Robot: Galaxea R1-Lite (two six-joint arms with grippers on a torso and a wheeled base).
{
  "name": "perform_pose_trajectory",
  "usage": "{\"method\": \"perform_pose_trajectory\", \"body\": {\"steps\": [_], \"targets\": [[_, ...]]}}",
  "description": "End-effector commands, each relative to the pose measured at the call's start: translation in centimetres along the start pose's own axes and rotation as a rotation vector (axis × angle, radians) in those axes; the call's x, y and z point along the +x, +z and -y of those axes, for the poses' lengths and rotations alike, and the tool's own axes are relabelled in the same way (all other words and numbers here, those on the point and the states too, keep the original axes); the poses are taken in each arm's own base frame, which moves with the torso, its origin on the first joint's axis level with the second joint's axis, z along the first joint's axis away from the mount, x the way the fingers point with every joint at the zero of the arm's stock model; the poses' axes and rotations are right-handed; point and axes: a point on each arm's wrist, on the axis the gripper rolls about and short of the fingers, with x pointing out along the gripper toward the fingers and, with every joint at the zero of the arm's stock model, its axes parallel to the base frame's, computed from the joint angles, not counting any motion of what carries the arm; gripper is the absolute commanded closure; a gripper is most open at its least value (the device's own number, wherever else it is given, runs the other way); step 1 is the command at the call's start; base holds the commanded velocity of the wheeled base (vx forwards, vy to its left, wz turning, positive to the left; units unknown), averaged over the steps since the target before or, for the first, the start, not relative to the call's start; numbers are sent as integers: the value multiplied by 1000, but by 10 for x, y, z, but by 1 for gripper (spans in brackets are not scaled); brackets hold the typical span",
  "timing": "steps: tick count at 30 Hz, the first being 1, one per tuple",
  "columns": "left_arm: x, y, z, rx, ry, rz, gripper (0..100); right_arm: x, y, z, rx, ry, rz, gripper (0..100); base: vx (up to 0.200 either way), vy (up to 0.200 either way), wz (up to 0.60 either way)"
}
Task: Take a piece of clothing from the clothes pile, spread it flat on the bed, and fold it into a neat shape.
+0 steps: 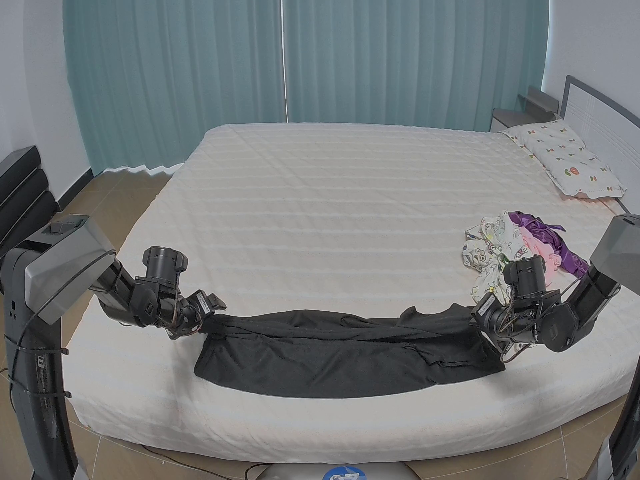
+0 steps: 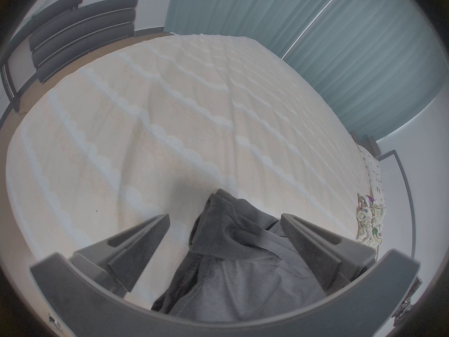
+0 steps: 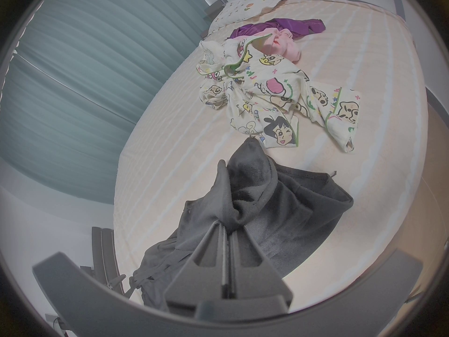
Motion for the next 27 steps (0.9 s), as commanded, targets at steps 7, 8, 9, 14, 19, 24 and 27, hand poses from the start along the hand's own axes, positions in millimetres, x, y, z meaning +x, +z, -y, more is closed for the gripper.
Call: {"method": "perform_pose_trajectory", "body": {"steps": [7, 8, 9, 14, 19, 24, 27], "targets": [[-3, 3, -1, -3, -4, 7, 100, -1, 5, -3, 8, 14, 14, 100, 0, 0, 0], [-5, 7, 1, -4, -11, 19, 100, -2, 6, -4, 10, 21, 18, 100, 0, 0, 0], [-6, 10, 1, -6, -15, 28, 100, -2, 7, -5, 9, 25, 22, 100, 0, 0, 0], [-13, 28, 13, -14, -57, 91, 100, -2, 17, -12, 19, 81, 70, 100, 0, 0, 0], [-15, 42, 23, -49, -95, 139, 100, 3, 35, -25, 39, 152, 137, 100, 0, 0, 0], [-15, 56, 32, -89, -138, 185, 100, 16, 49, -34, 55, 185, 176, 100, 0, 0, 0], [-12, 61, 34, -107, -167, 215, 100, 28, 51, -35, 57, 213, 199, 100, 0, 0, 0]]}}
